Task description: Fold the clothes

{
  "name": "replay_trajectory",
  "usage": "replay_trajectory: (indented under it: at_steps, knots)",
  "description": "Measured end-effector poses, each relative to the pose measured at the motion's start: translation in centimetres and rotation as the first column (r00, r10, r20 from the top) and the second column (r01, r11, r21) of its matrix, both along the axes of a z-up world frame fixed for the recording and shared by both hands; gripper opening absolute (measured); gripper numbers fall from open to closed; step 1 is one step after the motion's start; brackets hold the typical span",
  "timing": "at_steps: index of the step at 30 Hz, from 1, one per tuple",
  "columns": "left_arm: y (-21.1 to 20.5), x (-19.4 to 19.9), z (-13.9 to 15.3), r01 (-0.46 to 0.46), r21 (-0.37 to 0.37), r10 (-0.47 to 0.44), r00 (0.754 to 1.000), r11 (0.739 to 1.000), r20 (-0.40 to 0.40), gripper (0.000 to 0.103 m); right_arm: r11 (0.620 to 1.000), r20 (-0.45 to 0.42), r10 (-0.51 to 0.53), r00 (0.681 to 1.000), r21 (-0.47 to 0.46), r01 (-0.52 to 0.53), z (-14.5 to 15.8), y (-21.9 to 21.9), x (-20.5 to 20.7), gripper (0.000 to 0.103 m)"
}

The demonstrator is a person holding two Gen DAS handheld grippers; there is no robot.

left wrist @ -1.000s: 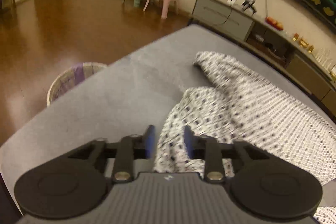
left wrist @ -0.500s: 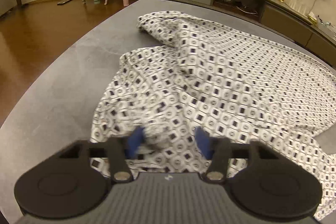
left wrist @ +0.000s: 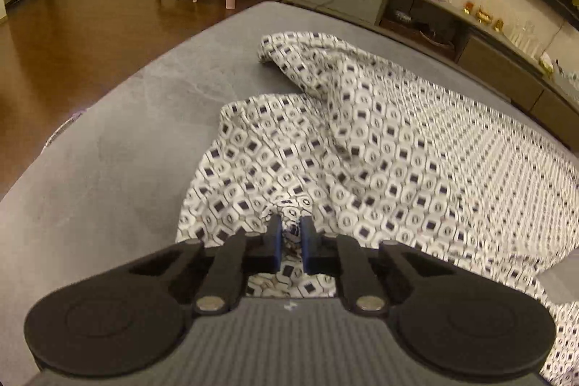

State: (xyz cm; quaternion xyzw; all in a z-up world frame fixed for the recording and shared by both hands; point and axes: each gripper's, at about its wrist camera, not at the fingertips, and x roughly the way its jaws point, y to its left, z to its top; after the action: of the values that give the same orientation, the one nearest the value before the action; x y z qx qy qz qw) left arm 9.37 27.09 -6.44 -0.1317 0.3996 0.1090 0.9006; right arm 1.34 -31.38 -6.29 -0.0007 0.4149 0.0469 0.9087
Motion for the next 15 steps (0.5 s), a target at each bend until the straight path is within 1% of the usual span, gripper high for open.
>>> replay_trajectory:
  at_steps: [1, 2, 3, 4, 5, 6, 8, 9, 10, 11, 12, 13, 14, 15]
  knots:
    - [0.6, -0.2, 0.8, -0.023, 0.0, 0.023, 0.999, 1.0, 0.034, 0.006, 0.997, 0.035, -0.025, 0.999, 0.08, 0.023, 1.5, -1.3, -0.2, 0.007]
    - [1.6, -0.6, 1.8, -0.058, -0.013, 0.059, 0.996, 0.998, 0.074, 0.006, 0.975, 0.087, -0.059, 0.994, 0.219, 0.038, 3.6, -3.1, -0.7, 0.006]
    - [2.6, -1.0, 2.9, -0.094, -0.03, 0.096, 0.989, 0.995, 0.113, 0.006, 0.903, 0.171, -0.098, 0.98, 0.429, 0.015, 6.3, -5.7, -1.6, 0.005]
    - [3.6, -1.4, 3.9, -0.128, -0.047, 0.134, 0.979, 0.991, 0.152, 0.006, 0.846, 0.228, -0.133, 0.964, 0.533, -0.01, 8.1, -7.5, -2.3, 0.004]
    - [4.6, -1.7, 4.5, -0.165, -0.06, 0.173, 0.97, 0.985, 0.171, 0.006, 0.853, 0.231, -0.17, 0.958, 0.521, 0.026, 8.6, -8.3, -2.1, 0.004]
    - [5.5, -1.8, 4.8, -0.197, -0.07, 0.206, 0.963, 0.978, 0.173, 0.006, 0.859, 0.234, -0.206, 0.95, 0.509, 0.061, 9.1, -9.1, -1.9, 0.004]
    - [6.7, -1.6, 4.0, -0.248, -0.087, 0.258, 0.957, 0.965, 0.134, 0.006, 0.865, 0.241, -0.278, 0.93, 0.484, 0.133, 10.1, -10.7, -1.5, 0.005]
    - [7.3, -1.5, 3.5, -0.273, -0.094, 0.283, 0.953, 0.957, 0.113, 0.006, 0.863, 0.218, -0.335, 0.917, 0.461, 0.205, 9.7, -11.3, -1.0, 0.008]
    - [7.4, -1.3, 2.9, -0.286, -0.094, 0.294, 0.952, 0.953, 0.087, 0.006, 0.854, 0.155, -0.411, 0.898, 0.411, 0.32, 7.7, -11.5, 0.1, 0.028]
    - [7.5, -1.1, 2.3, -0.298, -0.093, 0.304, 0.951, 0.95, 0.06, 0.007, 0.85, 0.107, -0.448, 0.887, 0.359, 0.386, 6.2, -11.3, 1.0, 0.041]
    - [7.2, -1.0, 2.0, -0.286, -0.105, 0.291, 0.956, 0.952, 0.041, 0.007, 0.858, 0.084, -0.45, 0.889, 0.318, 0.404, 5.3, -10.8, 1.6, 0.057]
    - [7.0, -0.8, 1.7, -0.271, -0.12, 0.275, 0.961, 0.955, 0.023, 0.008, 0.865, 0.061, -0.452, 0.89, 0.275, 0.42, 4.4, -10.4, 2.1, 0.057]
    - [6.5, -0.8, 1.8, -0.248, -0.135, 0.254, 0.967, 0.959, 0.022, 0.01, 0.87, 0.038, -0.454, 0.89, 0.233, 0.434, 3.4, -10.0, 2.6, 0.057]
    - [6.1, -0.9, 2.0, -0.225, -0.151, 0.231, 0.973, 0.963, 0.023, 0.014, 0.879, 0.031, -0.445, 0.895, 0.206, 0.43, 3.1, -9.4, 2.8, 0.057]
